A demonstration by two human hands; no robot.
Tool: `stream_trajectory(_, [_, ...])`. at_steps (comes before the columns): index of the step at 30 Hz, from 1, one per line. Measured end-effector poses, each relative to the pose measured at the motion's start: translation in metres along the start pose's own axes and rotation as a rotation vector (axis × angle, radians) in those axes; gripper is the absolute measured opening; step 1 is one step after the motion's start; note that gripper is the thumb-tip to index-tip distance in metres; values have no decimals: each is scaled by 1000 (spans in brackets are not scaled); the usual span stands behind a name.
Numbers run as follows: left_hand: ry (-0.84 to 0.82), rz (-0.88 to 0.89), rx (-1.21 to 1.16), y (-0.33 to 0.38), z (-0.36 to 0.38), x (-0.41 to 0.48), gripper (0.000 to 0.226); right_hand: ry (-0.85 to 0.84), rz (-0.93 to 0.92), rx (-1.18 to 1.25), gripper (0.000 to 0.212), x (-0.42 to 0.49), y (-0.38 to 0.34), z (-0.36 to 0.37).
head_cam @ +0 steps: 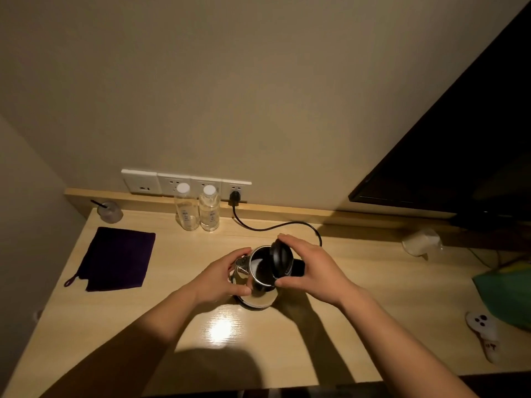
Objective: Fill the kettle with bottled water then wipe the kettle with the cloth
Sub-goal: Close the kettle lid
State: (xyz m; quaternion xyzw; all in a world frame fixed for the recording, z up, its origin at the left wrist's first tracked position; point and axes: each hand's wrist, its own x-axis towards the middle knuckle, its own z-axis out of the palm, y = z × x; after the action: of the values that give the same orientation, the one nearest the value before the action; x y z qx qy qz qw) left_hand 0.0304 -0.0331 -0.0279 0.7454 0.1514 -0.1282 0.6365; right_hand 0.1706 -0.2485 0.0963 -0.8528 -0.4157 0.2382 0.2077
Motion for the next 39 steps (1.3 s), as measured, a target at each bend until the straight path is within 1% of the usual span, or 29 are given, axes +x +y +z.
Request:
stream_trajectory(2, [-32,-5,-12,7,-4,-3,104,-21,-35,-94,93,9,-6,5])
stream_trajectory(4, [-30,-17,-110,14,-9,-6,98,-35,-53,-155,89,16,-11,9])
stream_trajectory(7, [75,-49,-309,28,-4,-7,85,-40,-82,-190,80,21,-15,17])
stream_trajectory(8, [116,-60,-332,33,-1,-5,75,-41,-89,-193,77,21,-16,19])
stream_trajectory(10, [197,-77,-324,39,7,-1,46,-41,-87,-171,73,22,-15,23])
stream_trajectory(11, [223,-86,-319,40,10,1,38,-39,-82,-152,72,22,-15,24])
stream_trajectory(12, [233,-89,-316,39,11,3,36,-44,-70,-137,73,22,-14,25])
stream_trajectory(18, [271,-76,-340,31,12,7,39,-42,-18,-57,81,21,-9,28])
stream_trajectory(22, [283,-60,-326,29,13,5,53,-63,0,-68,84,21,-11,28])
stream_trajectory(24, [283,-70,-324,31,13,3,56,-72,19,-68,86,21,-13,27])
stream_trajectory(27, [262,-88,-302,36,11,0,48,-77,41,-74,86,22,-13,28])
stream_trajectory(29, [264,-109,-330,39,10,-4,49,-81,56,-84,91,22,-15,29])
stream_trajectory(31, [346,-131,-430,43,4,-16,47,-65,60,-99,98,22,-23,30])
stream_trajectory(32, [416,-144,-478,44,-1,-25,42,-32,38,-115,97,23,-30,31])
stream_trajectory(34, [584,-178,-544,37,-20,-46,29,66,-27,-115,84,28,-51,34])
stream_trajectory(35, [664,-196,-569,29,-33,-58,23,102,-52,-73,76,33,-65,38])
stream_trajectory(37, [819,-235,-586,8,-63,-82,17,119,-69,74,62,49,-95,54])
stream_trajectory(39, [963,-294,-540,-14,-95,-105,17,106,-55,230,50,72,-123,77])
